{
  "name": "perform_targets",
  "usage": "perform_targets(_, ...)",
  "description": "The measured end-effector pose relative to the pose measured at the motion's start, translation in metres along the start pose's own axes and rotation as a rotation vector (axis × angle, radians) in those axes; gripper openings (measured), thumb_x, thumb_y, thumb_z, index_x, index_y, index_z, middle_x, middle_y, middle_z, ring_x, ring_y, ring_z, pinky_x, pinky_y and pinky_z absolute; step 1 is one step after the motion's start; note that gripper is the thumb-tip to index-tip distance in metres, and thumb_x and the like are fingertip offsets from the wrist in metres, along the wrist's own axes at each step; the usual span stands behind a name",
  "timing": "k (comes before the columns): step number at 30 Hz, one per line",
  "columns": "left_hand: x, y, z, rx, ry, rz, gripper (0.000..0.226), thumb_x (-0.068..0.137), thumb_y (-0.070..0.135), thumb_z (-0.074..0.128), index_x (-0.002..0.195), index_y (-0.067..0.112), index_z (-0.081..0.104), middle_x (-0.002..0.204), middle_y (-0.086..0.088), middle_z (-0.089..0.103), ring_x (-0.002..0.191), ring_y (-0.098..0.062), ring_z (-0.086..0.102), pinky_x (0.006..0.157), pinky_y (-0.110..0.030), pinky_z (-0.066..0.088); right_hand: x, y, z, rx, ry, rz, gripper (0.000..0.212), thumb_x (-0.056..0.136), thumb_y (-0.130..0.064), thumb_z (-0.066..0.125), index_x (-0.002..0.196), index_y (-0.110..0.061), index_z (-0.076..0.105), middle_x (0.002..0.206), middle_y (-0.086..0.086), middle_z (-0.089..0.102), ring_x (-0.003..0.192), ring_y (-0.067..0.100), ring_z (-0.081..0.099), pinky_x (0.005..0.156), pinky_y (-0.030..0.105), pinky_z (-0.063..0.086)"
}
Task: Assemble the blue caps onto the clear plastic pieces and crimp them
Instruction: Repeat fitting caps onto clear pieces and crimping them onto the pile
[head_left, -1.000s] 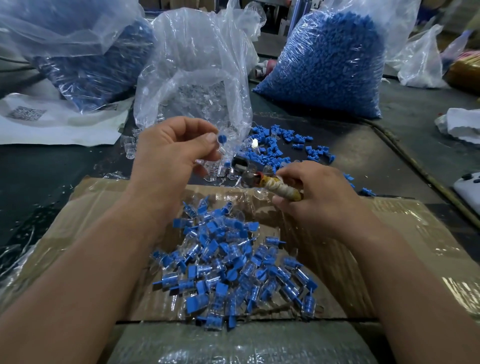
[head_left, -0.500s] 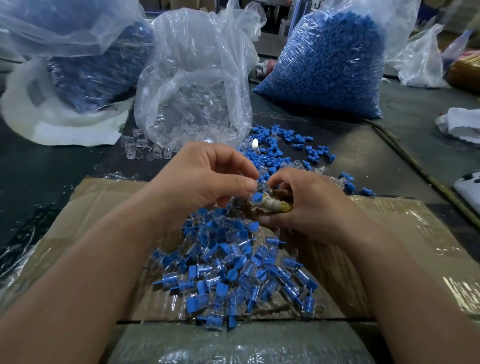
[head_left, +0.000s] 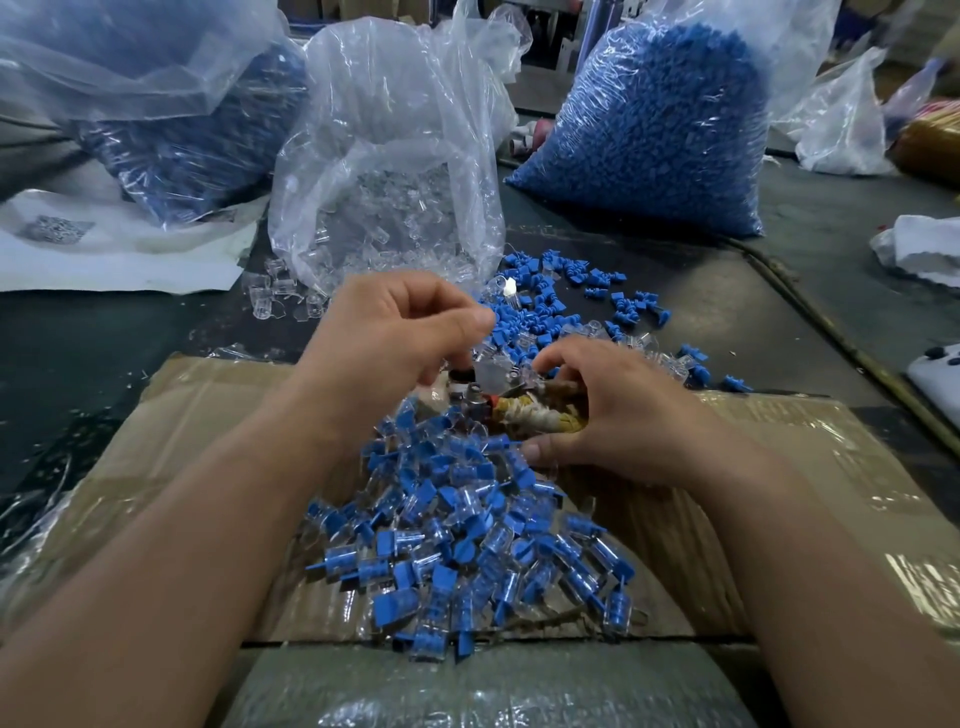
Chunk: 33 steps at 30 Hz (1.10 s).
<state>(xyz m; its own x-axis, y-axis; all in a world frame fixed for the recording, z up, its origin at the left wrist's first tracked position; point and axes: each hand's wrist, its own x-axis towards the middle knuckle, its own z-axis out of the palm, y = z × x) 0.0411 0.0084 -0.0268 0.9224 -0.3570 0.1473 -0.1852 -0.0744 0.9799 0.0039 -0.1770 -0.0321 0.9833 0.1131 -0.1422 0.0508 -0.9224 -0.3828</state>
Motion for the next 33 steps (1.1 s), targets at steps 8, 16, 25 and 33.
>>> perform_targets(8,0.005,-0.017,0.011,0.244,-0.015,-0.149,0.063,0.078,0.065,0.02,0.097,0.027,0.066,0.119,0.013,0.053,0.101,-0.004,0.048,0.091,-0.031,0.034,-0.003,-0.001,-0.004,0.101,0.028,0.038,0.074,0.051,-0.076,0.043,0.115,-0.039,0.048,0.1,-0.018,0.046,0.095,0.003,0.046,0.08,0.026,0.037)
perform_targets(16,0.01,-0.022,0.012,0.31,-0.137,-0.168,0.08,0.069,0.073,0.016,0.109,0.025,0.068,0.088,0.007,0.048,0.078,0.001,0.047,0.074,-0.017,0.029,0.001,0.004,-0.002,0.135,0.313,0.025,0.025,0.092,-0.039,0.045,0.081,-0.023,0.062,0.074,-0.015,0.056,0.068,0.0,0.049,0.057,0.017,0.033)
perform_targets(25,0.009,-0.025,0.012,0.369,-0.165,-0.209,0.08,0.07,0.074,0.016,0.113,0.028,0.065,0.138,-0.001,0.049,0.123,-0.016,0.045,0.106,-0.04,0.03,0.003,0.005,-0.002,0.04,0.18,-0.015,0.016,0.082,-0.035,0.066,0.073,-0.037,0.052,0.079,-0.017,0.051,0.074,-0.002,0.046,0.062,0.012,0.033)
perform_targets(33,0.007,-0.023,0.012,0.404,-0.157,-0.201,0.073,0.072,0.071,0.018,0.109,0.03,0.065,0.131,0.002,0.056,0.117,-0.015,0.05,0.105,-0.044,0.034,-0.001,0.002,-0.006,0.145,0.098,0.033,0.017,0.081,-0.026,0.068,0.071,-0.03,0.054,0.074,-0.012,0.054,0.068,0.001,0.048,0.056,0.018,0.034)
